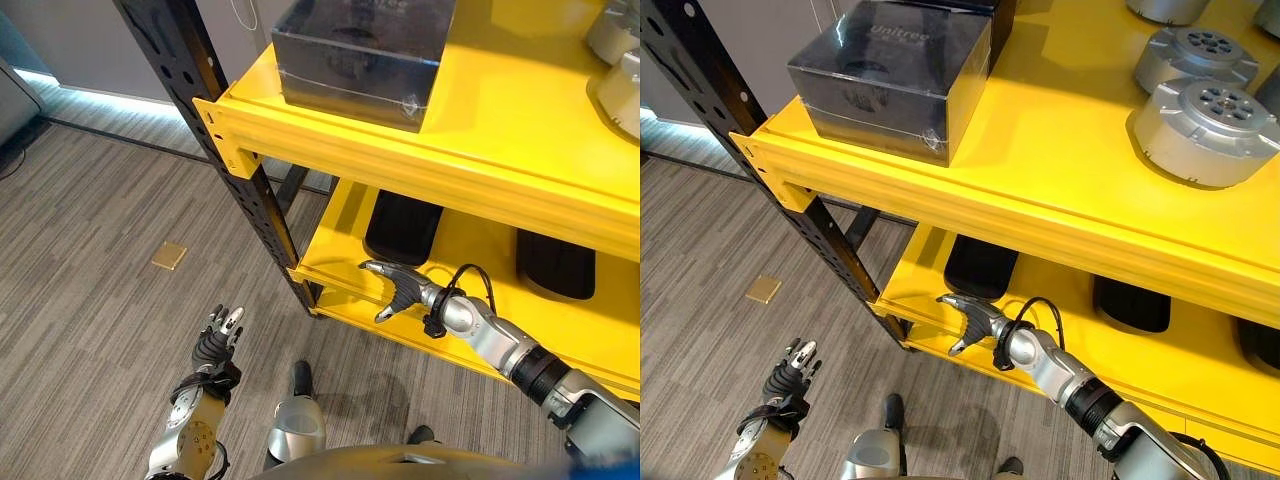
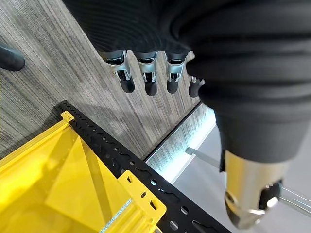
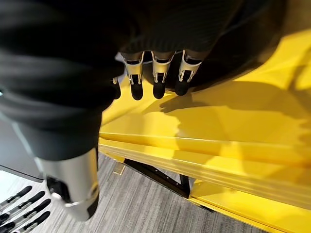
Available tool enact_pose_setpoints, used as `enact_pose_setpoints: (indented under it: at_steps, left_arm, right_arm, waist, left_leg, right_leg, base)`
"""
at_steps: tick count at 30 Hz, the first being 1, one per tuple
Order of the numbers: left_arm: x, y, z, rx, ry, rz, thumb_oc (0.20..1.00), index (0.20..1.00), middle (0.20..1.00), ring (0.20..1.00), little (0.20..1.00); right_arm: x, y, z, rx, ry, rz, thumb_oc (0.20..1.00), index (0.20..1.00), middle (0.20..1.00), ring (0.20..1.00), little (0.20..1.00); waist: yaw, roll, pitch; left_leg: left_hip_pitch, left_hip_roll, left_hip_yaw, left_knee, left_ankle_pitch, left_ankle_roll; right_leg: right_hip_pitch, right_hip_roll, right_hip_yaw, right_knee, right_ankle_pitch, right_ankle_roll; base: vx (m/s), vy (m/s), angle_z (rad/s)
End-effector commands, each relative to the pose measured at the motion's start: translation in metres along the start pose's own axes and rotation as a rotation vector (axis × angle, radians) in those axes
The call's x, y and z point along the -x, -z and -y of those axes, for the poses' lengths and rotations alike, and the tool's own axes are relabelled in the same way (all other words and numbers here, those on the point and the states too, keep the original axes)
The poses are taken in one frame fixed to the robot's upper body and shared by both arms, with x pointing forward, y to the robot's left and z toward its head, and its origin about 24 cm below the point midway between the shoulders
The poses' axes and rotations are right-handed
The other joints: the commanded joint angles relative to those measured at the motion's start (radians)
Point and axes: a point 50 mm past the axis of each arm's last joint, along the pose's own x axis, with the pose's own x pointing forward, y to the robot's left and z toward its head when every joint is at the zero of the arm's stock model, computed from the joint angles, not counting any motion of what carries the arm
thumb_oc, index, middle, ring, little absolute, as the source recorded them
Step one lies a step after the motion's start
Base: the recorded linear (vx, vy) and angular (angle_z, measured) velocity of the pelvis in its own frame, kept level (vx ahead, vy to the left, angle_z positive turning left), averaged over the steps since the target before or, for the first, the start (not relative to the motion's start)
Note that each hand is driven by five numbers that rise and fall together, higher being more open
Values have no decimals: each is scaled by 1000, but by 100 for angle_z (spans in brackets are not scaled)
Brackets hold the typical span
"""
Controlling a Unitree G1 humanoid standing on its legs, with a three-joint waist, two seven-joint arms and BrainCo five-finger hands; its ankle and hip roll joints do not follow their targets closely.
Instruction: Move parts from the plastic box to the shelf.
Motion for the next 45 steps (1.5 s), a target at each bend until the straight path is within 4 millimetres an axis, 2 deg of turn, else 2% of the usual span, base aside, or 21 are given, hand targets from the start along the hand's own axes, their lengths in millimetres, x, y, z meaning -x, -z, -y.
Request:
enact_pose_setpoints:
  at_steps: [1,23,38,45]
  left_arm:
    - [-5,-10,4,-48,29,56,1000,1000,1000,1000,1000]
    - [-5,2,6,-37,25,39,1000,1000,1000,1000,1000]
    - [-6,5,8,-31,25,28,1000,1000,1000,1000,1000]
    - [-5,7,8,-35,39,24,1000,1000,1000,1000,1000]
  right_arm:
    - [-9,-16,20,76,61,69,1000,1000,1000,1000,1000]
    - [-10,4,24,32,196,-47,1000,1000,1000,1000,1000]
    - [-13,7,31,23,235,-73,1000,1000,1000,1000,1000]
    - [-14,-5,20,22,100,4,1000,1000,1000,1000,1000]
  waist:
    - [21,14,-12]
    - [7,24,-22]
    - [5,30,-23]
    - [-1,27,-21]
  left_leg:
    - [31,38,1,66,-53,-15]
    - [37,42,7,66,-48,-18]
    - [38,44,8,71,-48,-19]
    - [36,43,15,76,-52,-17]
  right_leg:
    - [-92,-21,-4,194,-36,-8]
    - [-93,-24,-4,203,-39,-12]
    - [-95,-26,-4,212,-44,-17]
    - [-99,-27,-1,212,-43,-16]
  base:
    - [0,0,0]
    - [0,0,0]
    - [0,0,0]
    - [0,0,0]
